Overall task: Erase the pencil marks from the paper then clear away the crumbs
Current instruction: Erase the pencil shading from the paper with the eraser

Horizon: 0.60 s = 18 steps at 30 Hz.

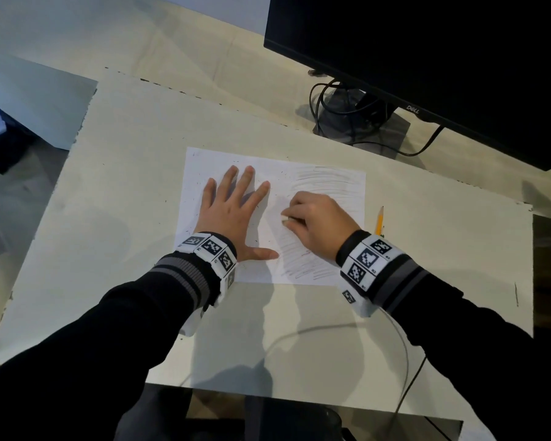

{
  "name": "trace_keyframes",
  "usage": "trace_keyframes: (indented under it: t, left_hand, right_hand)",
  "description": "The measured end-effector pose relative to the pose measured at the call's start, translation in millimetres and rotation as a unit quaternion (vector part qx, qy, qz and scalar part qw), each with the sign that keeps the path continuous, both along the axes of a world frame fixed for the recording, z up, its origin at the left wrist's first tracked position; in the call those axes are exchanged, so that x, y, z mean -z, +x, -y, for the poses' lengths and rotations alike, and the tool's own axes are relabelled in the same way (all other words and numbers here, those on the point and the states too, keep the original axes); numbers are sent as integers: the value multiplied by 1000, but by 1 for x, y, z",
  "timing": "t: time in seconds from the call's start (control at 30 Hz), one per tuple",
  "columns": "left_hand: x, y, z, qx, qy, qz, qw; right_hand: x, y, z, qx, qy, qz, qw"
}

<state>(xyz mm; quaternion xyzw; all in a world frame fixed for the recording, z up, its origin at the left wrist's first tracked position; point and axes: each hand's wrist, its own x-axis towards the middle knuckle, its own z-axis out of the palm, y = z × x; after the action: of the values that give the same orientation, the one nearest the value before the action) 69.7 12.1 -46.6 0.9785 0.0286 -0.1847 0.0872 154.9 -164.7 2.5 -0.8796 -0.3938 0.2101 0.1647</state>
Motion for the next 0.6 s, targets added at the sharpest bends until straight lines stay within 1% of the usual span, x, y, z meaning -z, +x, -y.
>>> trace_keyframes:
  t: [0.07, 0.1, 0.2, 0.23, 0.33, 0.37, 0.43, 0.5, 0.53, 0.6]
  left_hand:
    - [1, -1, 0, 3, -1, 4, 1000]
    - [2, -2, 1, 7, -1, 7, 1000]
    - [3, -4, 1, 20, -3, 10, 1000]
    - [3, -4, 1, 21, -5, 9, 1000]
    - [2, -4, 0, 18, -9, 3, 1000]
    - [1, -4, 0, 19, -6, 1, 1000]
    - [1, -3, 0, 26, 5, -5, 1000]
    - [0, -2, 0, 33, 10, -10, 999]
    - [-1, -2, -1, 36, 9, -12, 999]
    - [-2, -2, -2, 41, 11, -16, 999]
  right_hand:
    - [1, 9, -1, 46, 9, 22, 999]
    - [1, 7, -2, 42, 9, 22, 999]
    - [2, -14, 2, -45, 4, -15, 999]
    - [1, -15, 4, -51, 2, -22, 998]
    - [2, 0, 6, 30, 9, 9, 999]
    - [3, -1, 6, 38, 13, 18, 999]
    - [4, -14, 5, -3, 13, 12, 1000]
    - [2, -23, 6, -45, 7, -18, 999]
    - [2, -19, 7, -35, 4, -21, 999]
    - [2, -6, 6, 20, 8, 3, 1000]
